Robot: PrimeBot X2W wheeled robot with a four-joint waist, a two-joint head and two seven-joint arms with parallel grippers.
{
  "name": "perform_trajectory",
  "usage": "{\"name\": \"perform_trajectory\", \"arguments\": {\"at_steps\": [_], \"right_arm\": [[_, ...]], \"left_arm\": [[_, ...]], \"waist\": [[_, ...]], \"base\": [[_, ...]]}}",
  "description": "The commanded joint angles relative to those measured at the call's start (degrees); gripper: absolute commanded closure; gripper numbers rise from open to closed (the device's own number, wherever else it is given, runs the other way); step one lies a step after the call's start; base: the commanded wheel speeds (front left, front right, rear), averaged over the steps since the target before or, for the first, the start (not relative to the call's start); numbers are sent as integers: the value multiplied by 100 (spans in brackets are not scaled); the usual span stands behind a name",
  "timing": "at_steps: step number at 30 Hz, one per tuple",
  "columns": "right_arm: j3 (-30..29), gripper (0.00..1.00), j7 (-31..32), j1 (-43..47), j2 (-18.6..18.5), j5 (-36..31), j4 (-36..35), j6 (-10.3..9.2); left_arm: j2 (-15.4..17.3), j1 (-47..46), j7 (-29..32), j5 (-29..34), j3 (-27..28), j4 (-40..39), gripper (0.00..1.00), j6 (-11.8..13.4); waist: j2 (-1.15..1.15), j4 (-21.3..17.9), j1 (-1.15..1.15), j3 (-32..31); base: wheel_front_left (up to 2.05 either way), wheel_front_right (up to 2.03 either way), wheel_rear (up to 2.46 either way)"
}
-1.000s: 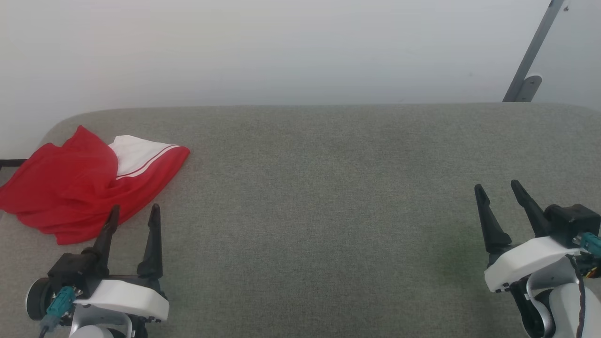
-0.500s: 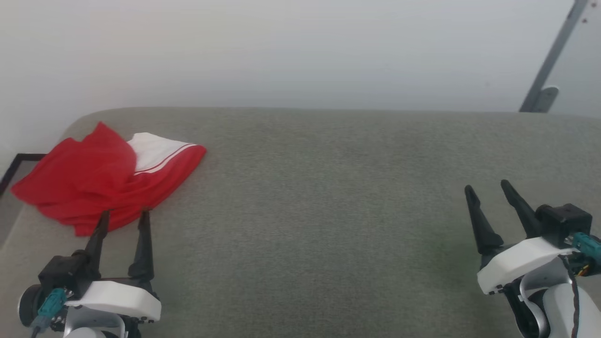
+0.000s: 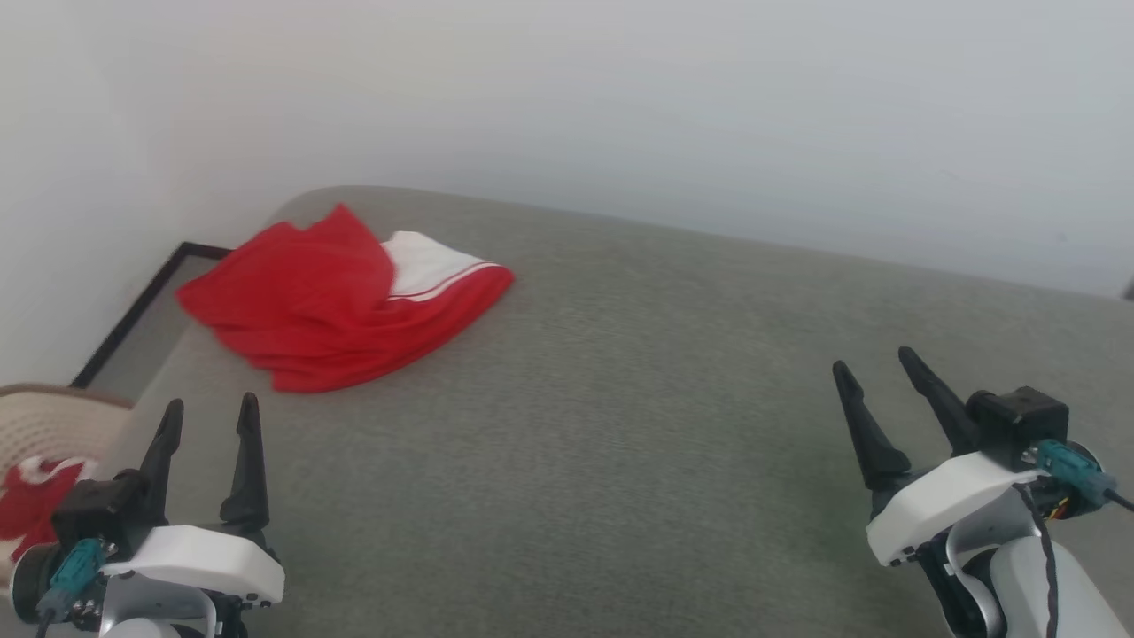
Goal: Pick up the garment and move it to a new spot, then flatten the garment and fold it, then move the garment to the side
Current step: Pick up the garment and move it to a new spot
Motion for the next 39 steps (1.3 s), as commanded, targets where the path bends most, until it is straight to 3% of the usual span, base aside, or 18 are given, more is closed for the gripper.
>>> {"name": "perform_trajectory", "arguments": {"at_steps": [1,12,24,30,39], "right_arm": [[30,0,-28,-20,21,44,16,-2],[32,0,-103,-11,83,-16,143,-2],[-170,0,-82,107,72,-39,45,-2],[-235,0,60,-66,-39,-91,-240,-2],[-264,0,339,-517,-407,-123,-859,-2]], "left_arm": [[19,3,15,-18,5,-30,0,32],[33,76,154,-91,5,-158,0,145],[13,-426,377,-256,-159,-8,0,56],[100,-1274,510,-345,-252,550,0,-48],[422,-3000,442,-684,-155,2232,0,-239]], "waist": [[0,224,0,-79],[0,660,0,-142],[0,896,0,-25],[0,739,0,393],[0,168,0,1541]], "base": [[0,0,0],[0,0,0],[0,0,0],[0,0,0],[0,0,0]]}}
